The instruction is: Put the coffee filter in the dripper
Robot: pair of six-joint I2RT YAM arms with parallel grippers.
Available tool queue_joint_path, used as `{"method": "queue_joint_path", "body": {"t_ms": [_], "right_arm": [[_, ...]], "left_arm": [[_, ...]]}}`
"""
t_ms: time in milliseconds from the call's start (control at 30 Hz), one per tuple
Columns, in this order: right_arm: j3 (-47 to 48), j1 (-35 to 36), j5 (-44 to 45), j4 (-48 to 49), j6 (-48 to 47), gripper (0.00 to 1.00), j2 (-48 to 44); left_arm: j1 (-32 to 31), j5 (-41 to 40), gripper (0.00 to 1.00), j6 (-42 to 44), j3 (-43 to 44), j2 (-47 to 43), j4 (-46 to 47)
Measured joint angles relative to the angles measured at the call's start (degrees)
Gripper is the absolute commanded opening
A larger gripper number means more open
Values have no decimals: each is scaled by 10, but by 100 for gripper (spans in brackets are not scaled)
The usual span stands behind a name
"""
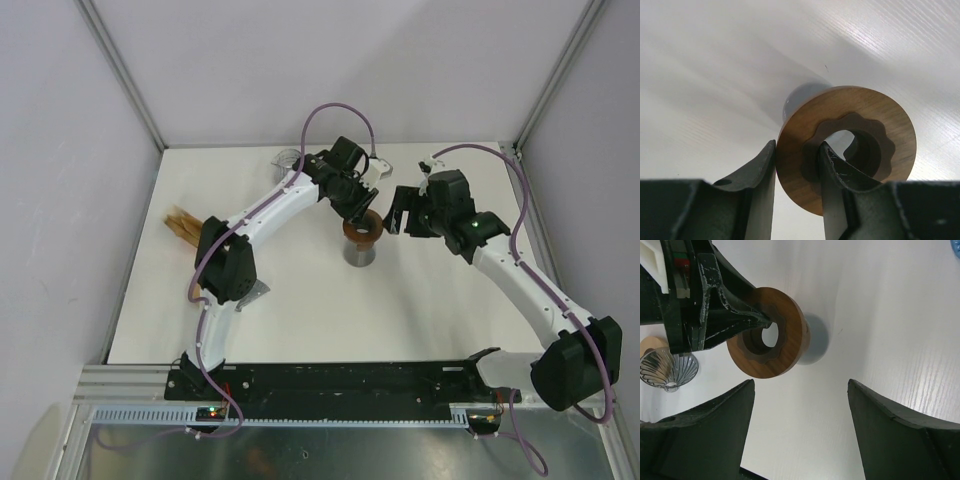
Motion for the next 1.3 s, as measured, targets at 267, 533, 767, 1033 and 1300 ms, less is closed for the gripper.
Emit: {"method": "queue_joint_path", "body": {"t_ms": [267, 533, 767, 1033, 1300], "right_arm": [[-4, -3, -7, 4, 0, 80, 8], [-5, -27, -9, 4, -2, 80, 8], [-5, -92, 39, 24, -13, 78, 5], [0, -129, 175, 101, -64, 77, 79], [105, -114, 303, 130, -142, 76, 279]], "left_arm": [[0, -1, 61, 11, 0, 0, 0], [0, -1, 67, 24, 0, 0, 0], [0, -1, 70, 36, 3, -5, 0], [19, 7, 81, 45, 3, -51, -1], [101, 50, 89, 53, -23, -120, 3]]}}
